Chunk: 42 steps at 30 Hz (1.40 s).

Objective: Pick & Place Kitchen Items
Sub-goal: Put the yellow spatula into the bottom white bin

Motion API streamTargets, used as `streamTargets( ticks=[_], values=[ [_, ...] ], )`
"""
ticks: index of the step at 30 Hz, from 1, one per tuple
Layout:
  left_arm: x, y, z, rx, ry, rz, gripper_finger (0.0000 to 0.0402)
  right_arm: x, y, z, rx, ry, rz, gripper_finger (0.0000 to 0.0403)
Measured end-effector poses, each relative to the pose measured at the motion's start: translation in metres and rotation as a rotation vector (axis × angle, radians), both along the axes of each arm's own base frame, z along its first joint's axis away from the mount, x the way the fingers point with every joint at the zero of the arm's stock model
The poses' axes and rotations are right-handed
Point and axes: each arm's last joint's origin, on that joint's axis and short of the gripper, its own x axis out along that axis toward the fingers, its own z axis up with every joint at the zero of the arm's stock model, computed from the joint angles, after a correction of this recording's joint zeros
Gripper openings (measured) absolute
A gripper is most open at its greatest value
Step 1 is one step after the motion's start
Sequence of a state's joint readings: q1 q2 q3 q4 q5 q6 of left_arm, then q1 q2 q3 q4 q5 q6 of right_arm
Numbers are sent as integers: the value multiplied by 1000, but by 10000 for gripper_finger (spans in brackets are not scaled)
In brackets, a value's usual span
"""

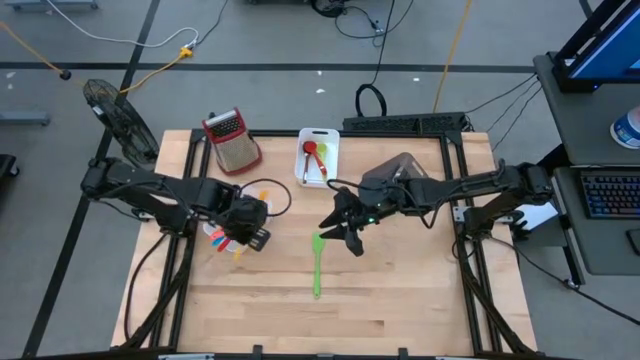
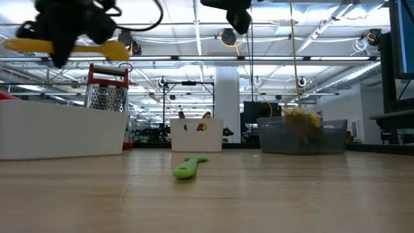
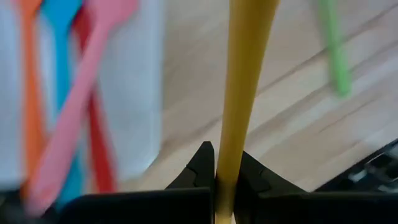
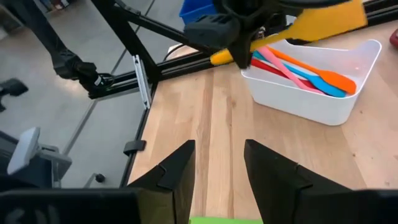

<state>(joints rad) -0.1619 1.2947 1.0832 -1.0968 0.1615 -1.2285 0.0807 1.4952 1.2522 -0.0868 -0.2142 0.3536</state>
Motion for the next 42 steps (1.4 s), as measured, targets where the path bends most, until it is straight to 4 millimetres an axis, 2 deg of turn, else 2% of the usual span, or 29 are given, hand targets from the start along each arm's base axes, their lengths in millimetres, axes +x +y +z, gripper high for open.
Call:
streamTargets(
  ticks=[6, 12, 18, 24, 33, 42],
  values=[
    [-20, 13, -2, -114, 223, -1, 10, 0, 0, 0, -24, -7, 9, 130],
    [-28, 32, 0, -229, 293, -3, 10, 0, 0, 0, -45, -14, 17, 130],
    [-24, 51, -8, -294, 337, -19, 10, 0, 0, 0, -48, -14, 16, 130],
    [-13, 63, -28, -353, 451, -99, 10, 0, 0, 0, -48, -13, 15, 130],
    [-1, 69, -52, -406, 528, -190, 10, 0, 0, 0, -48, -13, 16, 130],
    [-14, 66, -65, -447, 600, -168, 10, 0, 0, -1, -48, -13, 16, 130]
  ],
)
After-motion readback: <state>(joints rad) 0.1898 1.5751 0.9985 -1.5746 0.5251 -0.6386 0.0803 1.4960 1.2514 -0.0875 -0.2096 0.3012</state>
